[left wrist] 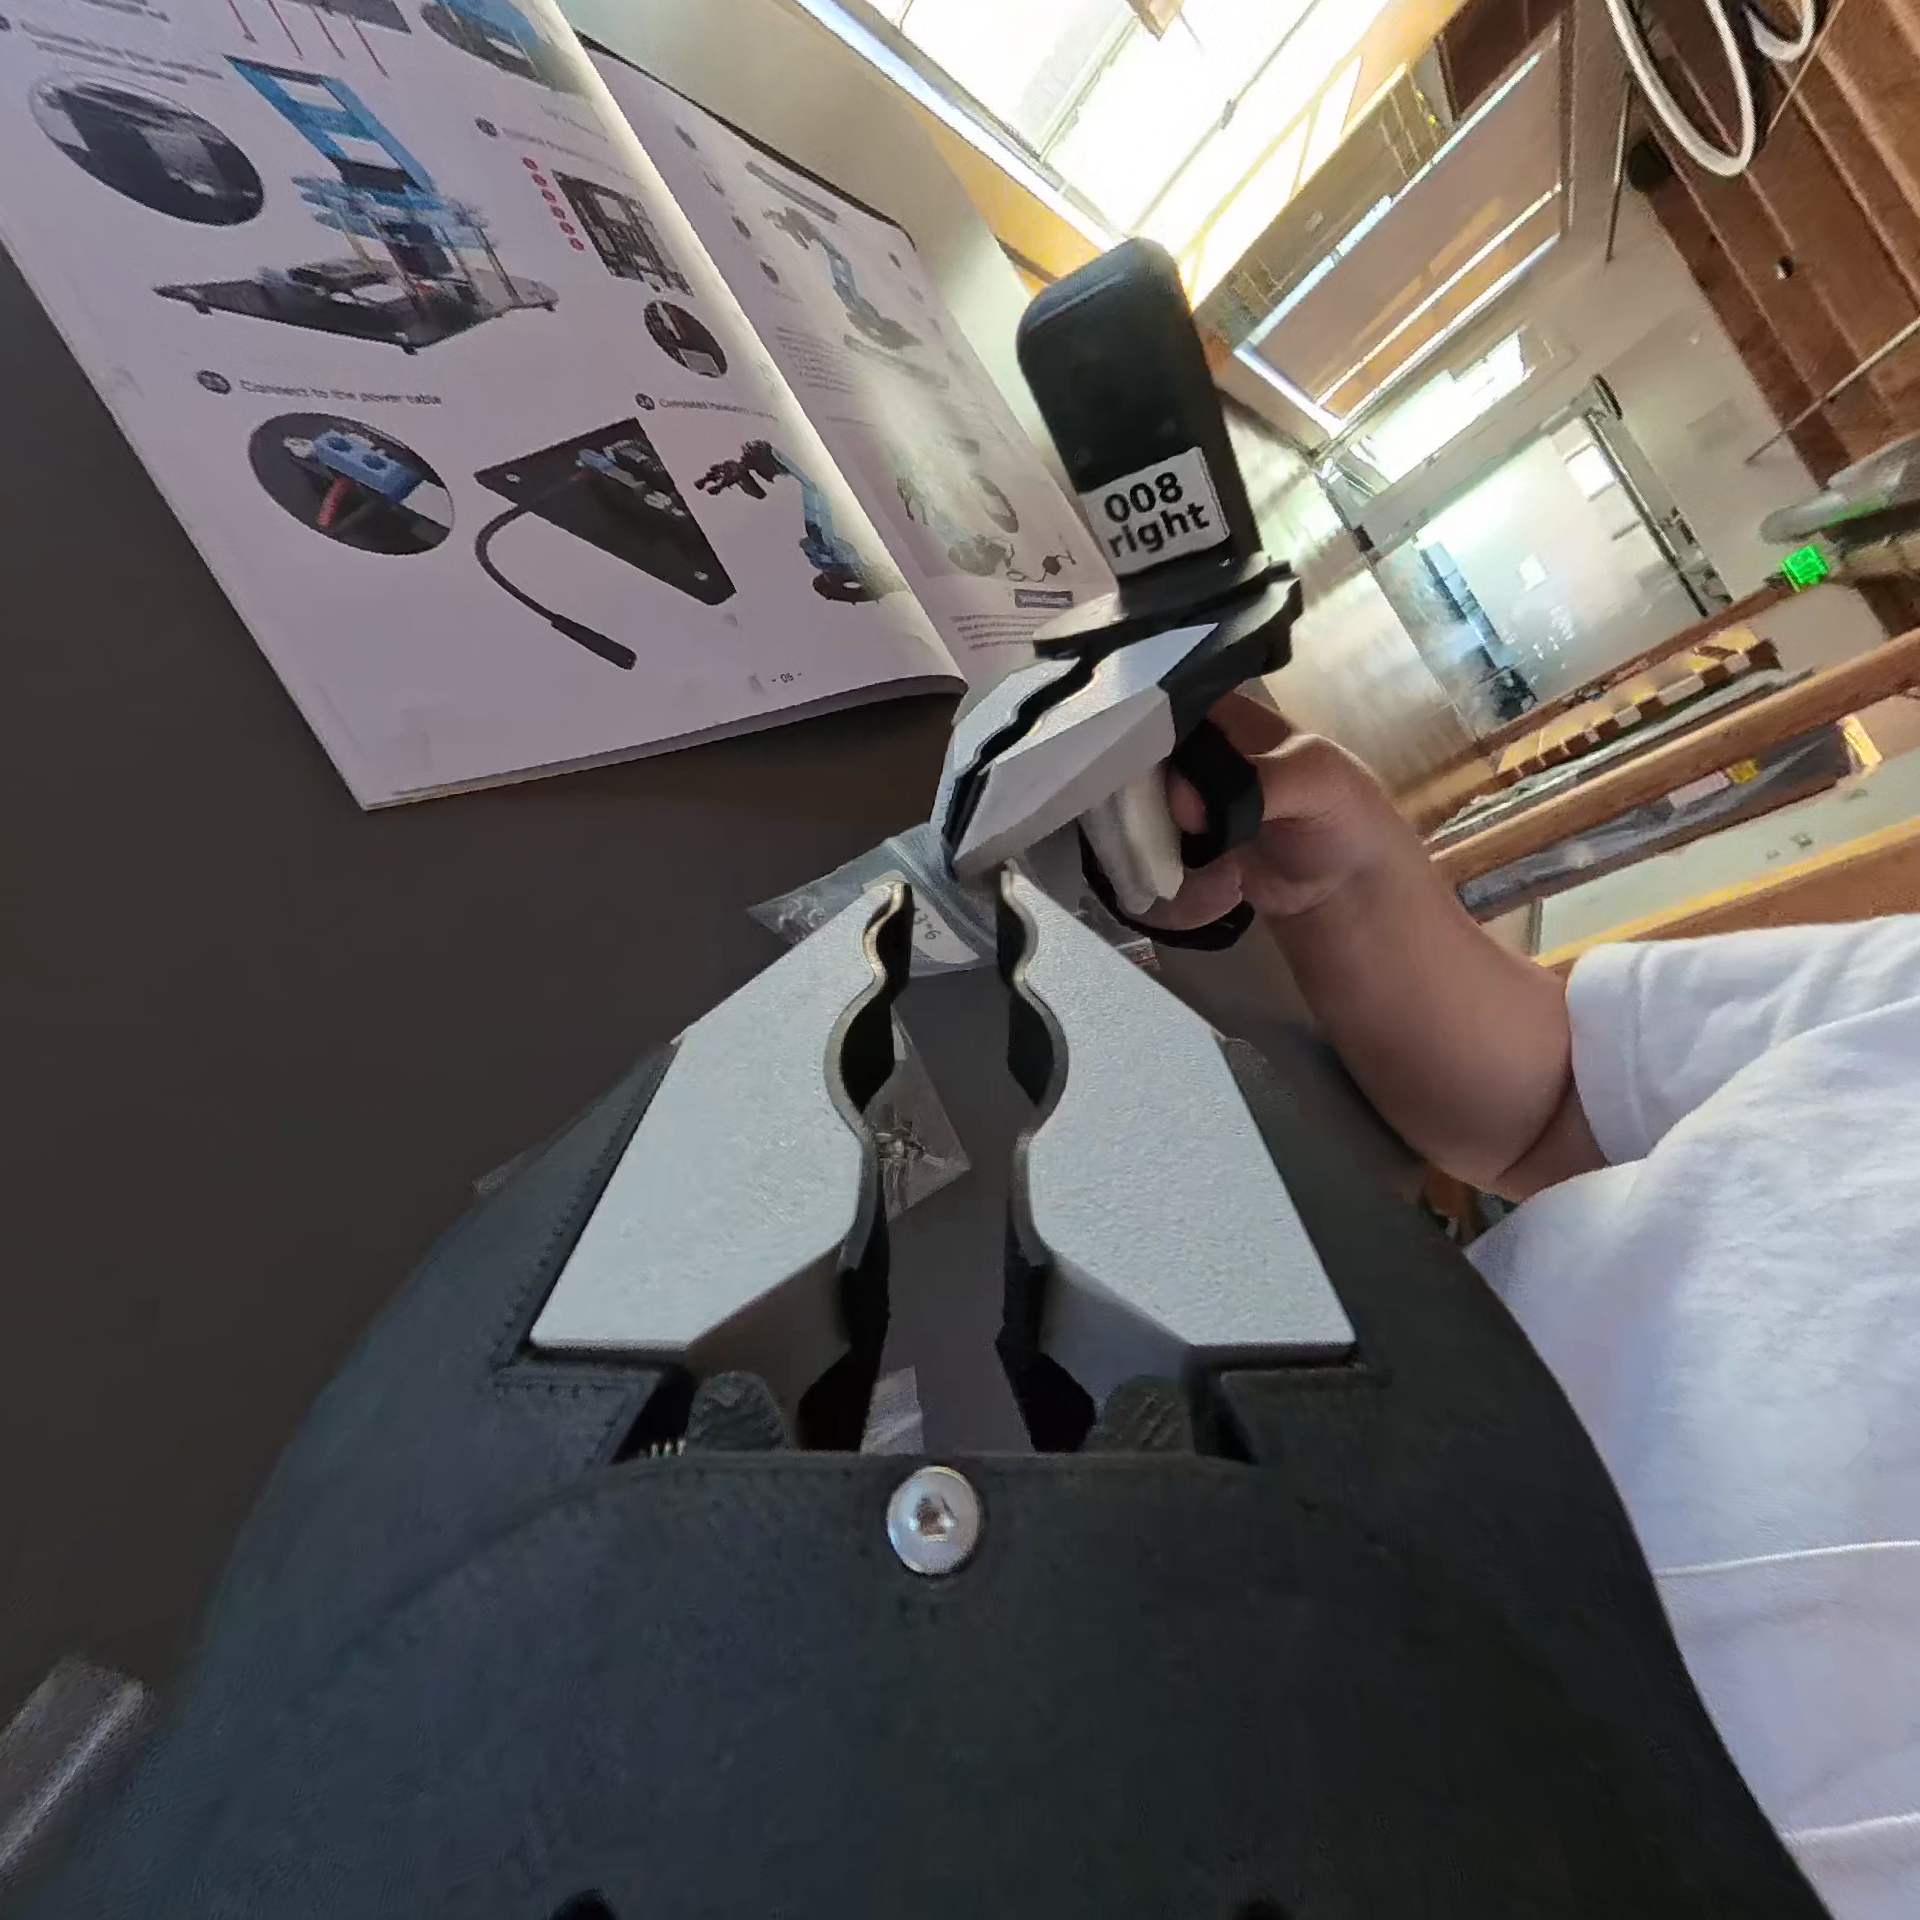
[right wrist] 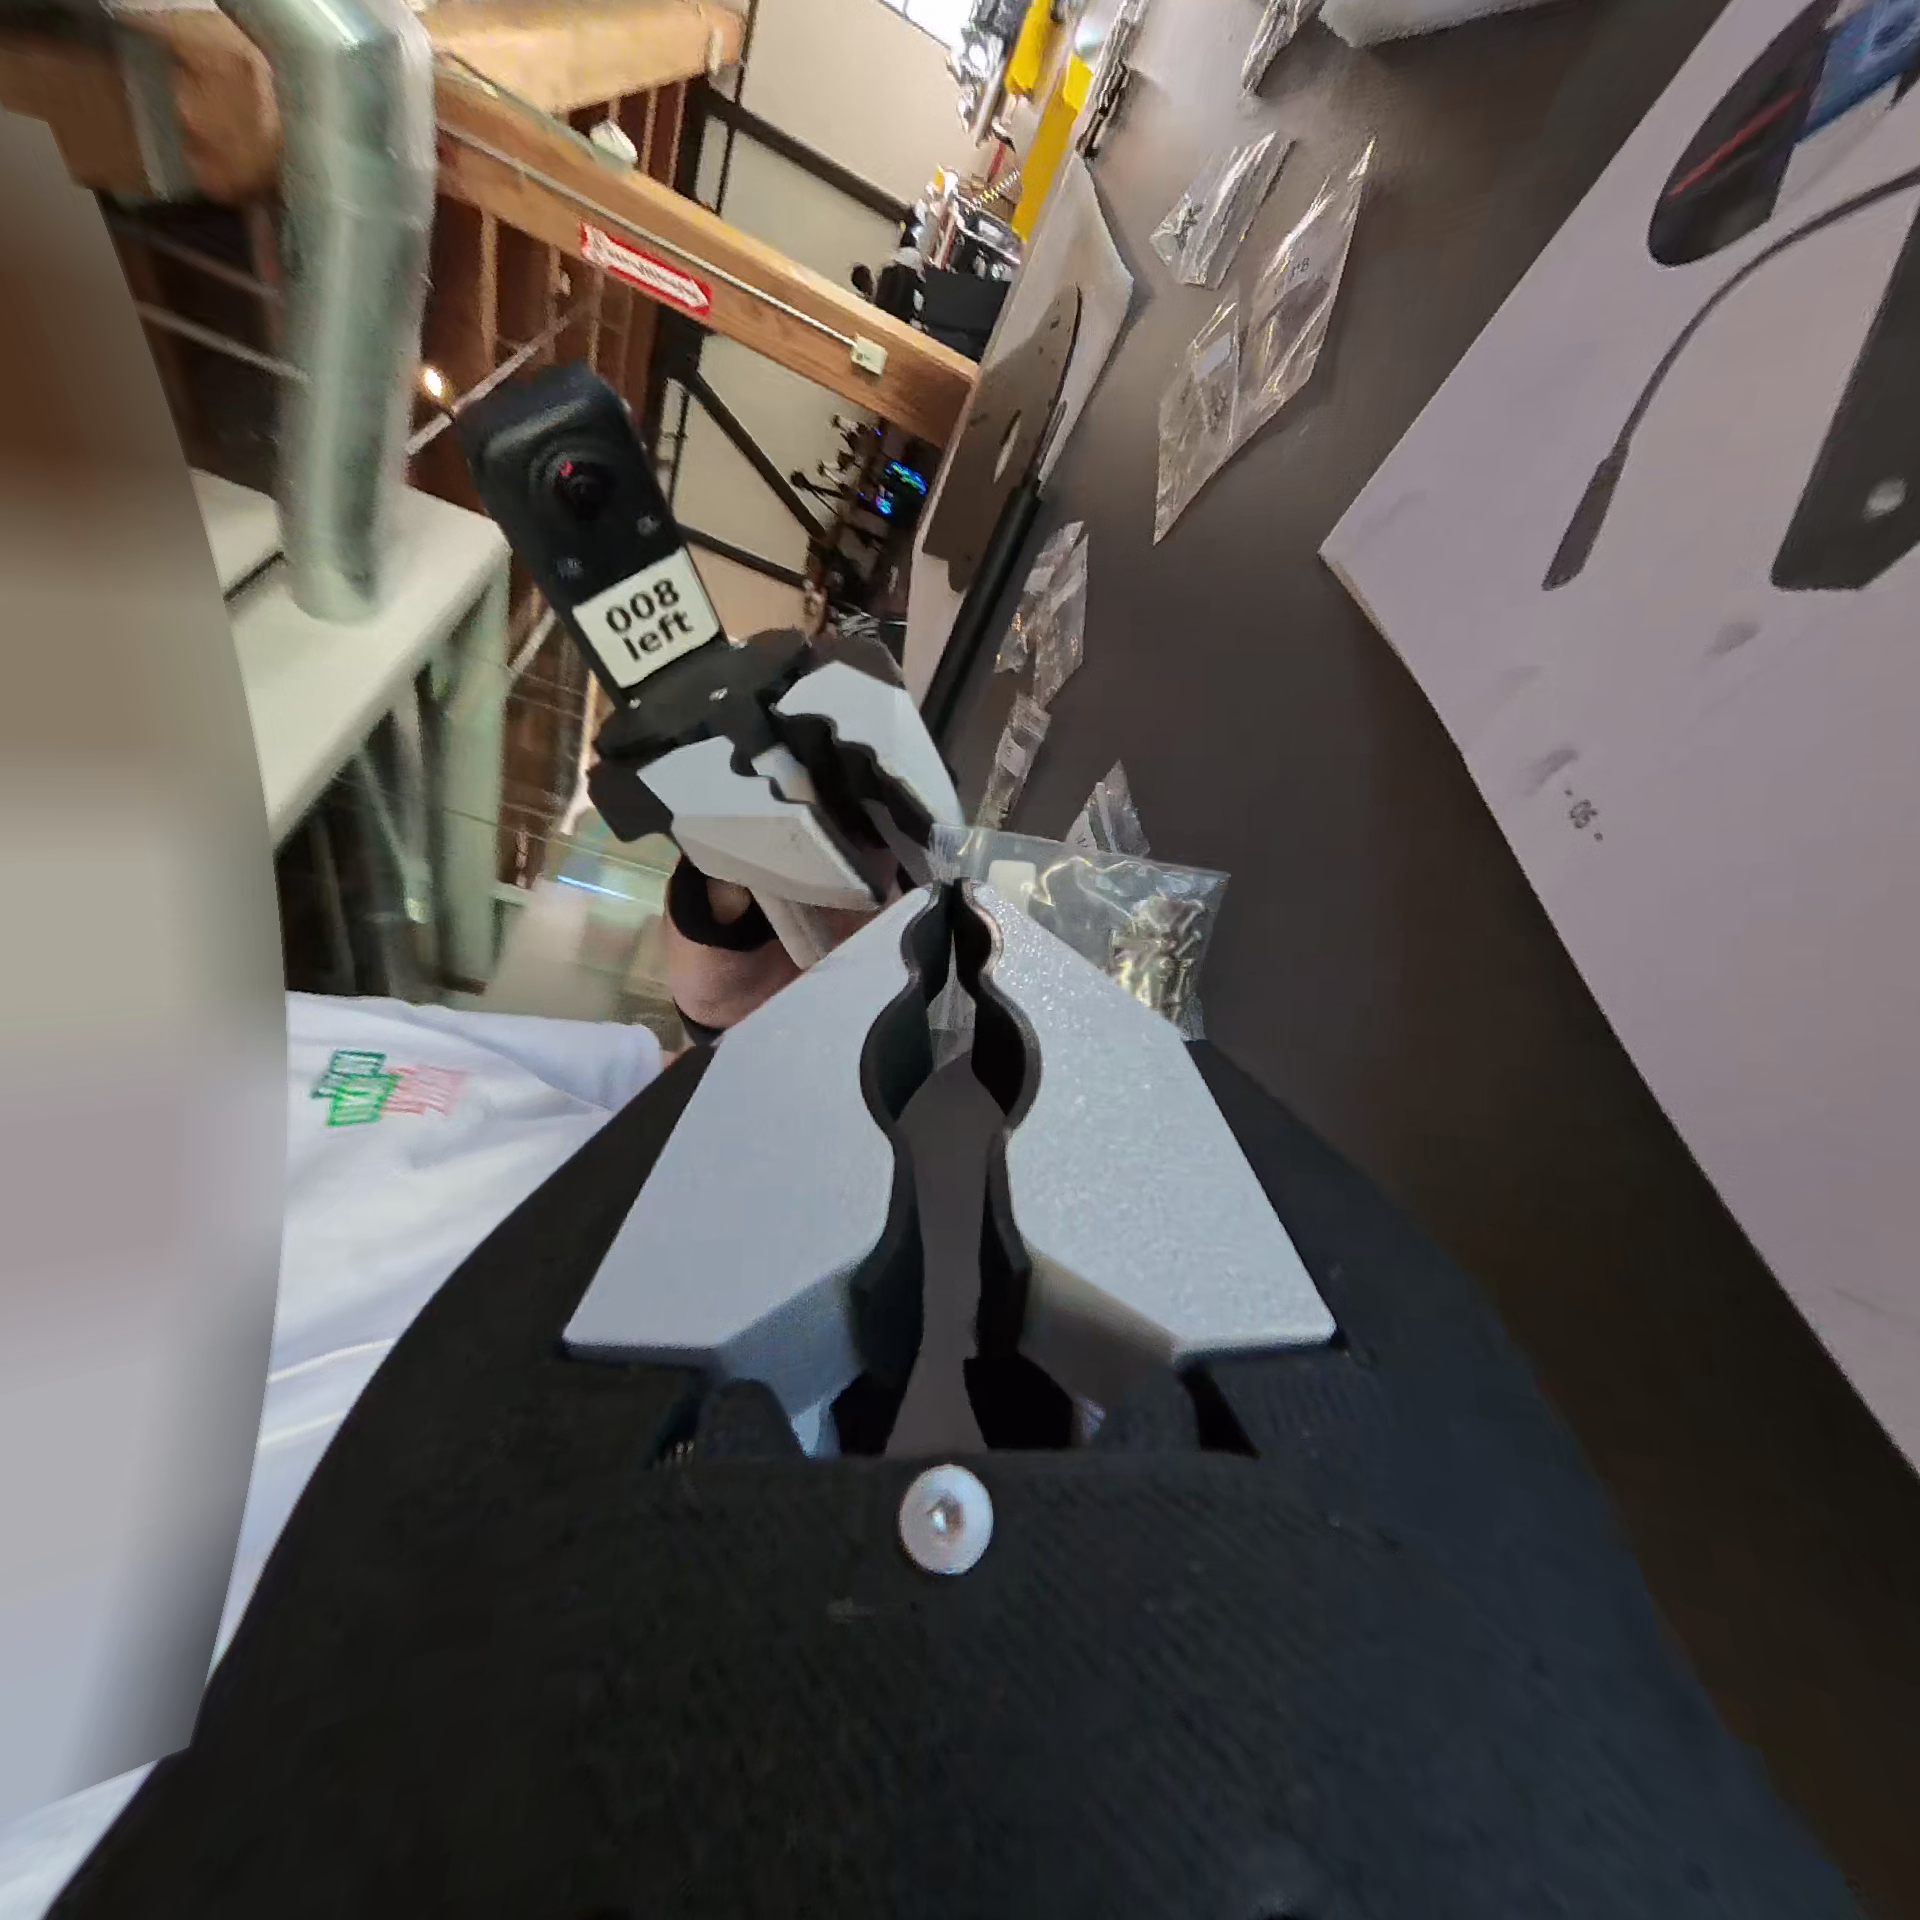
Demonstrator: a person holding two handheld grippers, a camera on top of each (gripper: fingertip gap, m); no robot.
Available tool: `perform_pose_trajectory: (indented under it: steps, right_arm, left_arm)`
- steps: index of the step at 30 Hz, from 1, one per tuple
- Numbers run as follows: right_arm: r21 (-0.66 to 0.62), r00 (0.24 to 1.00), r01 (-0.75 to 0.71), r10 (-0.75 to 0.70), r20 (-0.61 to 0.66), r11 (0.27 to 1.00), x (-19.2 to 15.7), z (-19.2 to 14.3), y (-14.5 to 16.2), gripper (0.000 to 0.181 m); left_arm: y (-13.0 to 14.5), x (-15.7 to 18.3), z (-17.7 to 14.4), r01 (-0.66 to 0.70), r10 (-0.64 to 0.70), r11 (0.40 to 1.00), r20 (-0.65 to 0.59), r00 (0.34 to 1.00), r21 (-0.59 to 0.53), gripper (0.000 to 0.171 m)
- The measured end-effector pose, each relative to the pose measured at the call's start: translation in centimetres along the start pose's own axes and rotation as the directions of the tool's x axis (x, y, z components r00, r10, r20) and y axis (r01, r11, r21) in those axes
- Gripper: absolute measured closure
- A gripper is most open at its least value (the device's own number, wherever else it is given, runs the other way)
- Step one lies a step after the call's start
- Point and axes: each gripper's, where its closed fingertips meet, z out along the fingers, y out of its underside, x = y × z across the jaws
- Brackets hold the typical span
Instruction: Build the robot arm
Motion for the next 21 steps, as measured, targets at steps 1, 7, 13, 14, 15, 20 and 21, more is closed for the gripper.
perform_pose_trajectory:
  steps: [1, 7, 13, 14, 15, 20, 21]
  right_arm:
    - [0.014, 1.000, -0.022, 0.022, 0.005, 1.000, 0.1, 0.1, -0.1, 0.181]
    - [0.065, 0.997, -0.082, 0.082, 0.002, 0.994, 0.6, 0.3, -0.5, 0.181]
    - [0.071, 0.997, -0.072, 0.072, 0.003, 0.995, 0.4, 0.6, -0.5, 0.181]
    - [0.073, 0.997, -0.073, 0.073, 0.002, 0.995, 0.4, 0.6, -0.5, 0.181]
    - [0.072, 0.997, -0.073, 0.073, 0.002, 0.995, 0.4, 0.5, -0.5, 0.181]
    - [0.071, 0.998, -0.055, 0.055, -0.008, 0.996, 0.5, 0.5, -0.5, 0.181]
    - [0.068, 0.999, -0.053, 0.054, -0.011, 0.996, 0.5, 0.5, -0.5, 0.181]
  left_arm:
    - [0.0, 0.0, -0.3, -0.001, 0.001, 1.000, 0.014, 1.000, 0.004, 0.155]
    - [0.8, -0.1, 0.0, -0.116, 0.121, 0.993, 0.215, 0.969, -0.035, 0.140]
    - [0.7, -0.3, 0.7, -0.112, 0.113, 0.994, 0.239, 0.964, -0.020, 0.160]
    - [0.8, -0.4, 0.8, -0.101, 0.103, 0.995, 0.237, 0.966, -0.022, 0.162]
    - [0.9, -0.5, 0.8, -0.090, 0.093, 0.996, 0.233, 0.968, -0.023, 0.165]
    - [0.9, -0.8, 0.7, -0.072, 0.071, 0.997, 0.222, 0.972, -0.003, 0.170]
    - [0.9, -0.9, 0.7, -0.071, 0.070, 0.997, 0.222, 0.972, -0.003, 0.170]
